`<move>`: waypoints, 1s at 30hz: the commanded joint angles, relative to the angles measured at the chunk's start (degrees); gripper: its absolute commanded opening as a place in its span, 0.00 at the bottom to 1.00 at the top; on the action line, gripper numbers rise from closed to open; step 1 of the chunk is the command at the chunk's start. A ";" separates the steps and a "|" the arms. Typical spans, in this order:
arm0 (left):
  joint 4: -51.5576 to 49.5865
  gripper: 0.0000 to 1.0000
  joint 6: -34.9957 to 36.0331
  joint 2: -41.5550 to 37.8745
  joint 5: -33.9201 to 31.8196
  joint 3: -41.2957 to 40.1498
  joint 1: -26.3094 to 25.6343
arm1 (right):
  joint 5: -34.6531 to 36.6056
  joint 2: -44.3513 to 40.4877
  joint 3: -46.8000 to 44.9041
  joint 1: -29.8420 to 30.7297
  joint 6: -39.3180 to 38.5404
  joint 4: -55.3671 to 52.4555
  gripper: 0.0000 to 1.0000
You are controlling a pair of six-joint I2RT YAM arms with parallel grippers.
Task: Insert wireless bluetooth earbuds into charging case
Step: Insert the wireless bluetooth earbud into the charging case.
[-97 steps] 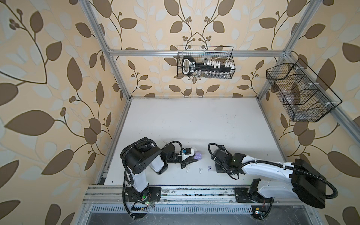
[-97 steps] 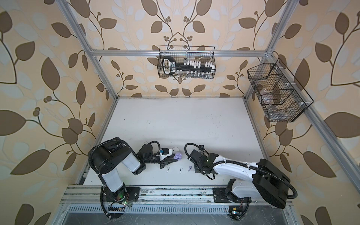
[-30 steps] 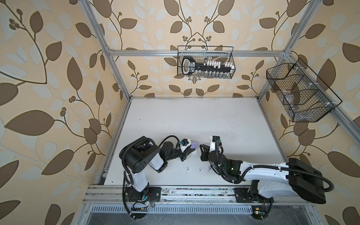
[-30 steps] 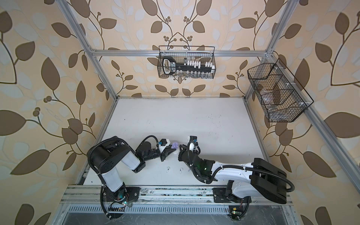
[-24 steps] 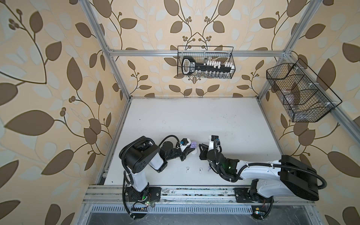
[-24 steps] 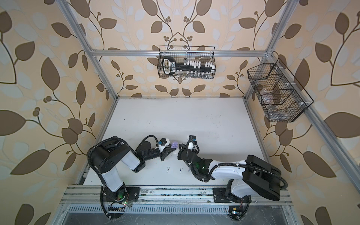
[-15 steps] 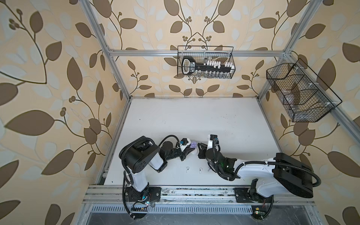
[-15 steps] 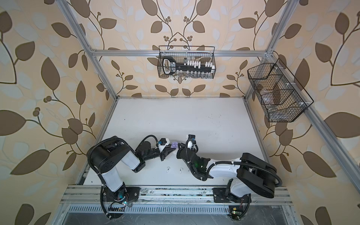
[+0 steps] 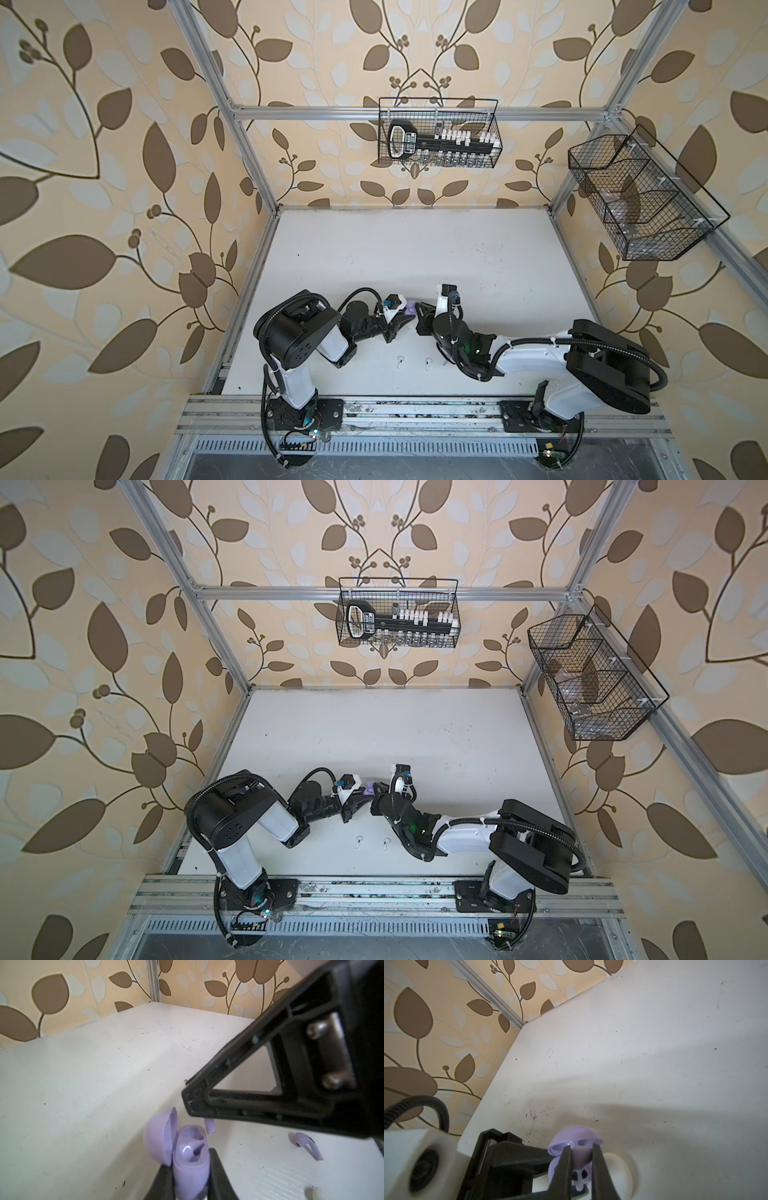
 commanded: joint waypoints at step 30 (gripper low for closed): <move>3.70 0.13 -0.11 -1.90 1.13 0.53 0.51 | -1.26 3.65 -0.09 -0.42 1.11 4.68 0.10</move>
